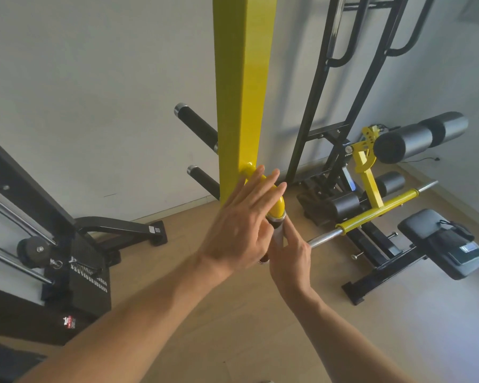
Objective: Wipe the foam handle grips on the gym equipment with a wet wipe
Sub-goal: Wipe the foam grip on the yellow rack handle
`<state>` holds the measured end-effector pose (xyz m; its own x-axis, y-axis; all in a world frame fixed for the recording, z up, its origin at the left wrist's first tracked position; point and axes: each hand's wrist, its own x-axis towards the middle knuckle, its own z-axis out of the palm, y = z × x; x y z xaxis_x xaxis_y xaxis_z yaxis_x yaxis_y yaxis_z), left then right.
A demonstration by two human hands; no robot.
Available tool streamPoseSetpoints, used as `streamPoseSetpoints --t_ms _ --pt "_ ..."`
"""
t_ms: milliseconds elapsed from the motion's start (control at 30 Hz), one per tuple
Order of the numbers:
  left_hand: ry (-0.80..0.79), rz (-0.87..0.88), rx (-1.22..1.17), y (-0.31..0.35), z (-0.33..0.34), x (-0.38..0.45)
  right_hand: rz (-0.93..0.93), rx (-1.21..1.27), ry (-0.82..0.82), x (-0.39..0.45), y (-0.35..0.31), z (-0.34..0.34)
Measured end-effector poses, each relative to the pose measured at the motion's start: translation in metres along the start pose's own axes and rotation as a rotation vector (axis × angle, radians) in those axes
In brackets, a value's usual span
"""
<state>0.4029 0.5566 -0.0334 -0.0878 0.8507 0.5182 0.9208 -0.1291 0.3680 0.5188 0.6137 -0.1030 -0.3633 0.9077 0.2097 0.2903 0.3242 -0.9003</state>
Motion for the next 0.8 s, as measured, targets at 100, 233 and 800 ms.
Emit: streamPoseSetpoints --t_ms 100,233,800 --pt "-0.095 0.002 0.070 -0.008 -0.011 0.012 0.020 -0.043 -0.084 -0.005 0.007 0.001" --pt "-0.137 -0.019 0.044 -0.008 -0.018 0.016 -0.039 -0.124 -0.157 -0.016 0.008 -0.003" --pt "-0.177 -0.016 -0.019 -0.011 -0.011 0.031 0.060 0.007 0.152 0.019 -0.005 -0.002"
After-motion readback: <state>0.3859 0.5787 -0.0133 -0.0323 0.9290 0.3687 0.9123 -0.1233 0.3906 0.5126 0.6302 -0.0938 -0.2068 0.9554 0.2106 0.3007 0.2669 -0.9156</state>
